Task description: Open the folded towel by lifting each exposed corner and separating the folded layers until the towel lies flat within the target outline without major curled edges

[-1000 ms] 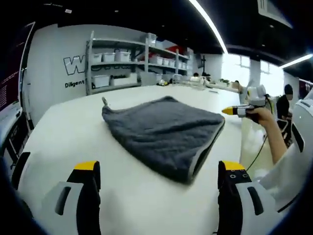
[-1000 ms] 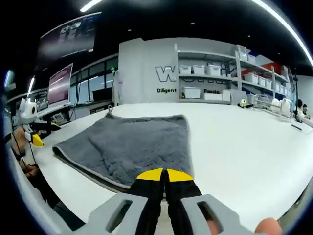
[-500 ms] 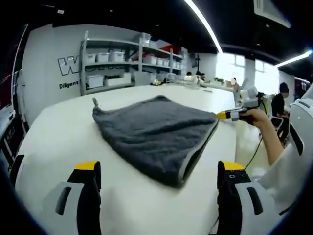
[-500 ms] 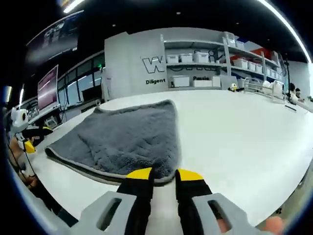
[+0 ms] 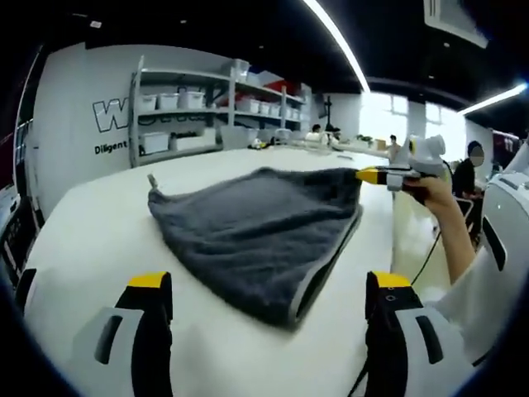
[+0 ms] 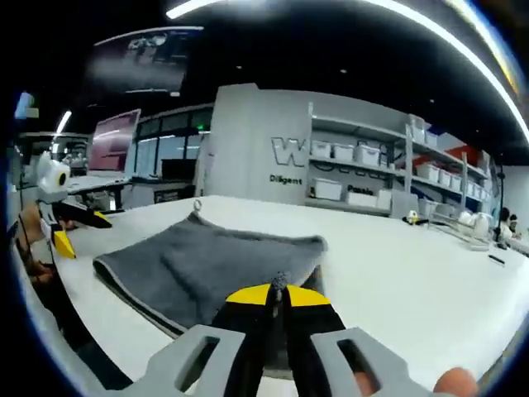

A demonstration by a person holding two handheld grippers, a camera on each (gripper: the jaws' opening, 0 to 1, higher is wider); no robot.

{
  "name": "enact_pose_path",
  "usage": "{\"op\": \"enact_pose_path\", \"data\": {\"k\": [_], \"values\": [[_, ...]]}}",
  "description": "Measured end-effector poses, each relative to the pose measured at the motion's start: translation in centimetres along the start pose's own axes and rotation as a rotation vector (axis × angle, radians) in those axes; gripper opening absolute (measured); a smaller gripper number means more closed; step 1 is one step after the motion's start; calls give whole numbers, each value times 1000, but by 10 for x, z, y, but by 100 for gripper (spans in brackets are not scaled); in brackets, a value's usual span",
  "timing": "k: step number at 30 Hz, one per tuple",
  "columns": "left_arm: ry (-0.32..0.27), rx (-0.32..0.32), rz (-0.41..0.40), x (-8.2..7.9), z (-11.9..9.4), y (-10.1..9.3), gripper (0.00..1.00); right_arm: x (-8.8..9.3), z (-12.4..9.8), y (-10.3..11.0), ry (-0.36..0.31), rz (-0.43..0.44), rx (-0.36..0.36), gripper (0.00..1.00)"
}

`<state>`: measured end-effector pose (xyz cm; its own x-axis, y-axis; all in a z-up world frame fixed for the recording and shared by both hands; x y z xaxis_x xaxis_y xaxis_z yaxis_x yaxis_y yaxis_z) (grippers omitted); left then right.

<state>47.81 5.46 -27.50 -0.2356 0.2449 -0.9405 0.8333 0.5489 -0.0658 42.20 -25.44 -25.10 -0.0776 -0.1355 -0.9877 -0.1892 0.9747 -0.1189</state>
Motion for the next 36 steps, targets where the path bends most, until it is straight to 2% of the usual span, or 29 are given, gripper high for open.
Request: {"op": "enact_pose_path", "data": {"k": [3, 6, 10, 13, 14, 16, 20, 21, 22, 24, 26, 27, 28, 30, 31, 32, 34, 36], "values": [[-11, 18, 25, -4, 6, -6, 94, -7, 17, 33, -19, 9, -131, 1], [9, 63, 83, -4, 11, -16, 90, -9, 36, 69, -1, -32, -260, 1], [-26, 131, 84, -7, 9, -26, 81, -4, 47, 110, 28, -79, -425, 1], [-46, 142, 90, -8, 8, -26, 75, 1, 48, 136, 45, -80, -534, 1], [-41, 143, 97, -7, 9, -26, 72, 2, 49, 143, 46, -79, -555, 1], [16, 146, 150, 1, 13, -28, 69, -1, 48, 151, 26, -79, -594, 1], [23, 170, 180, 4, 19, -35, 61, -17, 42, 159, -59, 67, -680, 1], [7, 187, 170, 2, 19, -38, 60, -22, 40, 163, -87, 124, -723, 1], [-11, 196, 159, 0, 20, -39, 60, -23, 39, 164, -91, 136, -733, 1], [-68, 219, 123, -7, 20, -41, 57, -24, 38, 172, -103, 192, -804, 1], [-109, 231, 112, -13, 19, -42, 49, -20, 41, 175, -88, 193, -805, 2], [-99, 237, 137, -11, 19, -42, 46, -20, 41, 173, -94, 205, -797, 2], [-99, 219, 125, -11, 19, -40, 43, -20, 40, 174, -97, 201, -805, 3], [-96, 197, 100, -7, 22, -36, 28, -20, 37, 173, -103, 189, -809, 5], [-103, 218, 86, -6, 21, -35, 23, -21, 36, 170, -113, 185, -802, 7], [-120, 239, 67, -6, 21, -35, 19, -22, 35, 168, -121, 188, -801, 8], [-122, 227, 60, -4, 20, -31, 13, -25, 30, 159, -157, 216, -806, 9], [-121, 179, 80, -3, 18, -24, 7, -26, 26, 143, -183, 233, -751, 12]]}}
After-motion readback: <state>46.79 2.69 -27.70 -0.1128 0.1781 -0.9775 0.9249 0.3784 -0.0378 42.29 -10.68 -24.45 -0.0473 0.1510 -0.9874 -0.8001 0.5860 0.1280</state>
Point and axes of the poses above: the point that each gripper's makers call its tool centre point, and the gripper's own axes: z roughly forward along the fingers, y roughly to its left, x roughly out of its underside, the point moved 7 cm from there along -z, roughly backward along the fingers, and after that the axes turned 2 degrees about -z, right-handed, at the moved point
